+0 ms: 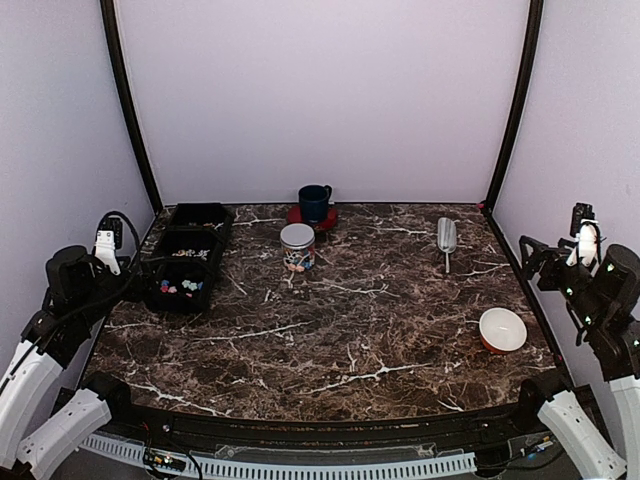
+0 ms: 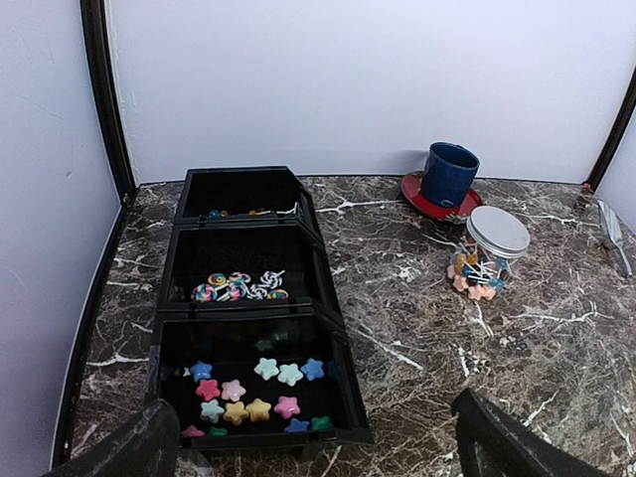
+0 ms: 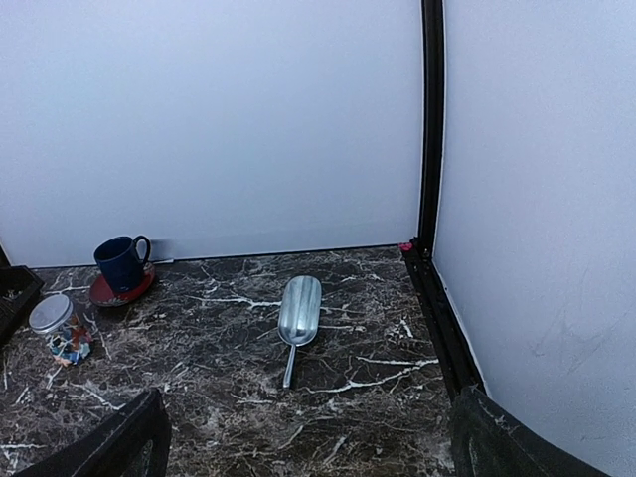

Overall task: Pack the candies
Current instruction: Reset both arms

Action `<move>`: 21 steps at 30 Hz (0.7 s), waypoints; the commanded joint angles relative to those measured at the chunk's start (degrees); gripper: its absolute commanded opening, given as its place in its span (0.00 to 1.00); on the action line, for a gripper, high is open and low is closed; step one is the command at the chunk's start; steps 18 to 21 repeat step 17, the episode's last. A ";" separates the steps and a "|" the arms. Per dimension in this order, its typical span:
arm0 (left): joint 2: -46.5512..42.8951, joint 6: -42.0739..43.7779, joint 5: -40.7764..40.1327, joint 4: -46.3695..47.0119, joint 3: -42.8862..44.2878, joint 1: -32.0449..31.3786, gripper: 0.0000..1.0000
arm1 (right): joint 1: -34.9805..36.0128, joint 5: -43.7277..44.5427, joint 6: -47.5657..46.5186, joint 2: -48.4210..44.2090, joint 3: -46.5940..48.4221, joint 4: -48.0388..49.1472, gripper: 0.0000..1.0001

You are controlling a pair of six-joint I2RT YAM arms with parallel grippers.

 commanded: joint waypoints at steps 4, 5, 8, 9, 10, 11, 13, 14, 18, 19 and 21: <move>-1.26 0.71 -3.42 0.38 -2.20 0.24 0.99 | -0.12 1.02 -0.21 0.42 -0.36 2.55 0.98; -1.69 0.39 -3.74 0.37 -2.59 0.24 0.99 | -0.13 0.97 -0.21 0.27 -0.35 2.55 0.98; -2.75 -0.70 -3.90 0.99 -3.55 0.27 0.99 | -0.16 0.75 -0.16 0.22 -0.39 2.64 0.98; -2.83 -0.93 -4.20 0.95 -3.73 0.31 0.99 | -0.16 0.56 -0.21 0.29 -0.40 2.64 0.98; -2.90 -0.94 -4.74 0.91 -3.78 0.29 0.99 | -0.16 0.32 -0.33 0.48 -0.43 2.64 0.98; -2.91 -0.92 -5.30 0.93 -3.80 0.32 0.99 | -0.15 0.06 -0.40 0.63 -0.35 2.68 0.98; -3.04 -1.02 -6.14 0.99 -4.01 0.24 0.99 | -0.15 -0.24 -0.53 0.97 -0.29 2.73 0.98; -3.19 -0.95 -6.36 1.09 -4.30 0.29 0.99 | -0.14 -0.20 -0.56 1.13 -0.34 2.73 0.98; -3.33 -0.77 -6.37 1.69 -4.69 0.28 0.99 | -0.15 -0.27 -0.56 1.10 -0.30 2.77 0.98; -3.33 -0.77 -6.37 1.69 -4.69 0.28 0.99 | -0.15 -0.27 -0.56 1.10 -0.30 2.77 0.98; -3.33 -0.77 -6.37 1.69 -4.69 0.28 0.99 | -0.15 -0.27 -0.56 1.10 -0.30 2.77 0.98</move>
